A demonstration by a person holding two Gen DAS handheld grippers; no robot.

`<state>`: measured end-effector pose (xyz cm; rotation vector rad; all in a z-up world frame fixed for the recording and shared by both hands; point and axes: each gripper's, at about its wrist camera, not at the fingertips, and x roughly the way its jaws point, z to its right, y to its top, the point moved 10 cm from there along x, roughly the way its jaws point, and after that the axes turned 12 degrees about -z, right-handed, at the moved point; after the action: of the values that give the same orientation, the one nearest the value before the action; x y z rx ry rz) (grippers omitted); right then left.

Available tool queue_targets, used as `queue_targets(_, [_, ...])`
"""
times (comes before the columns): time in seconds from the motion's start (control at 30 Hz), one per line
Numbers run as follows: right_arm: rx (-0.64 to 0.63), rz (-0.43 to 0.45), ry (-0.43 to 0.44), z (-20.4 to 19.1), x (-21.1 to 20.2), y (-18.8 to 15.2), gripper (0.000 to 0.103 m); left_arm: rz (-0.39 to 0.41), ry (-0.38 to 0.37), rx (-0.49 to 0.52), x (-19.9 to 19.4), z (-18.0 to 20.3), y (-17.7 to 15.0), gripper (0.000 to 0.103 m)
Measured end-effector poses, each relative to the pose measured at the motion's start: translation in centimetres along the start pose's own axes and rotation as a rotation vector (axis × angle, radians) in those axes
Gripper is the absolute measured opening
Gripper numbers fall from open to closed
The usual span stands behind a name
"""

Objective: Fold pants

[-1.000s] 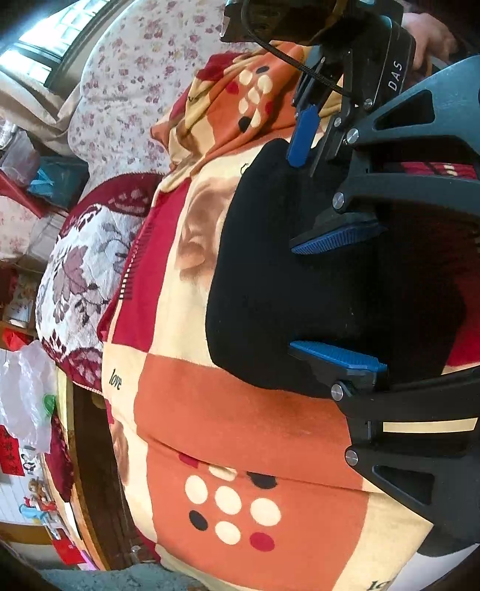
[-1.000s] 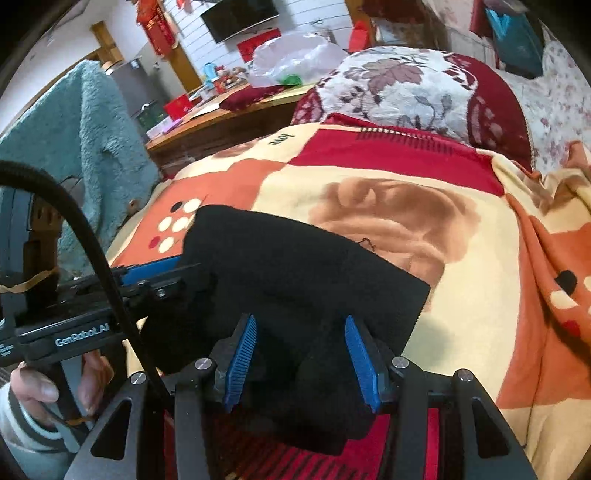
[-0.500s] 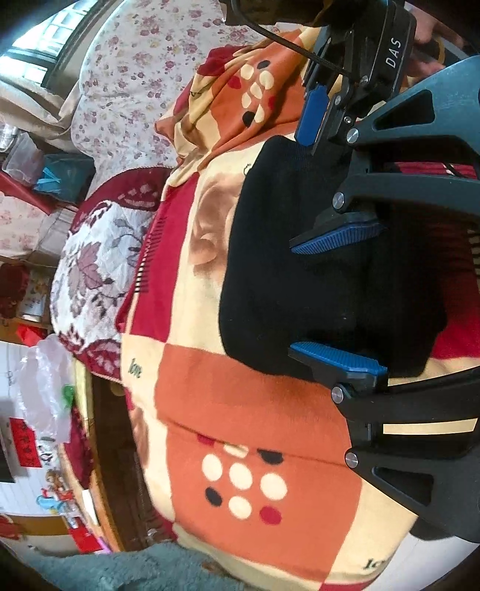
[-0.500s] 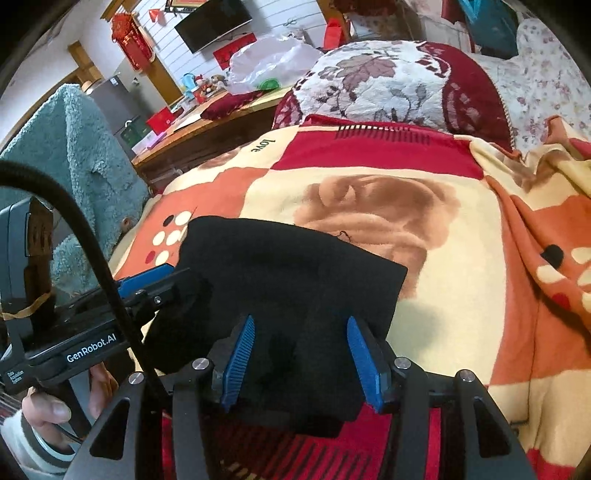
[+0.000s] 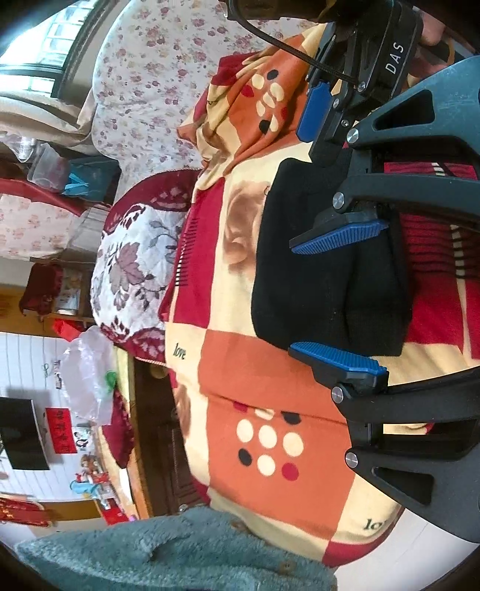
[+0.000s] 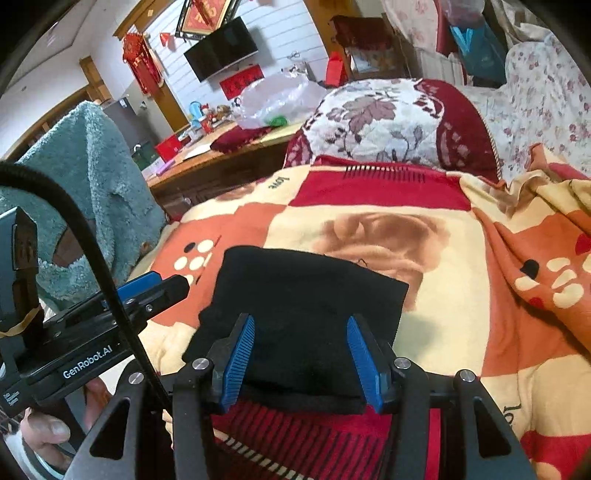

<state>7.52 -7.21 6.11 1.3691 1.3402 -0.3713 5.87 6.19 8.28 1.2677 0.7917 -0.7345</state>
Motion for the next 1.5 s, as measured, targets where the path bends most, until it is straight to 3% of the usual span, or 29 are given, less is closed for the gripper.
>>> queue_targets(0.4, [-0.004, 0.009, 0.0, -0.3, -1.0, -0.5, 0.051, 0.01, 0.014, 0.008, -1.0, 0.3, -0.4, 0.048])
queue_targets(0.53, [0.027, -0.016, 0.007, 0.8, -0.4, -1.1, 0.051, -0.047, -0.051, -0.041, 0.8, -0.6, -1.4, 0.048])
queue_targets(0.6, [0.056, -0.035, -0.001, 2.0, 0.3, -1.4, 0.063, -0.08, -0.107, -0.07, 2.1, -1.3, -2.0, 0.048])
queue_targets(0.67, [0.112, -0.081, 0.008, 3.8, 1.6, -2.0, 0.067, -0.113, -0.149, -0.11, 3.5, -2.4, -2.4, 0.048])
queue_targets(0.8, [0.187, -0.13, 0.087, 5.9, 4.0, -2.8, 0.068, -0.179, -0.227, -0.155, 6.0, -3.7, -3.0, 0.05])
queue_targets(0.87, [0.202, -0.157, 0.114, 6.6, 5.3, -3.0, 0.069, -0.195, -0.275, -0.16, 6.8, -3.6, -2.9, 0.066])
queue_targets(0.93, [0.228, -0.171, 0.168, 6.8, 6.3, -2.9, 0.07, -0.208, -0.314, -0.179, 7.7, -3.6, -2.8, 0.066])
queue_targets(1.03, [0.275, -0.198, 0.293, 6.6, 8.1, -2.7, 0.07, -0.228, -0.322, -0.202, 9.2, -4.0, -2.5, 0.077])
queue_targets(1.13, [0.298, -0.217, 0.386, 6.0, 9.2, -2.6, 0.069, -0.258, -0.374, -0.234, 10.5, -3.8, -2.9, 0.077])
queue_targets(1.23, [0.234, -0.181, 0.354, 5.3, 9.1, -2.4, 0.058, -0.246, -0.38, -0.215, 10.6, -3.3, -3.0, 0.076])
queue_targets(1.27, [0.22, -0.174, 0.346, 5.1, 8.9, -2.3, 0.055, -0.237, -0.375, -0.188, 10.3, -2.8, -2.9, 0.066])
queue_targets(1.37, [0.196, -0.153, 0.334, 4.7, 7.9, -1.8, 0.047, -0.214, -0.38, -0.153, 9.3, -1.9, -2.0, 0.054])
queue_targets(1.5, [0.158, -0.091, 0.309, 4.9, 5.2, 0.3, 0.046, -0.165, -0.426, -0.127, 7.6, -0.4, 0.7, 0.052])
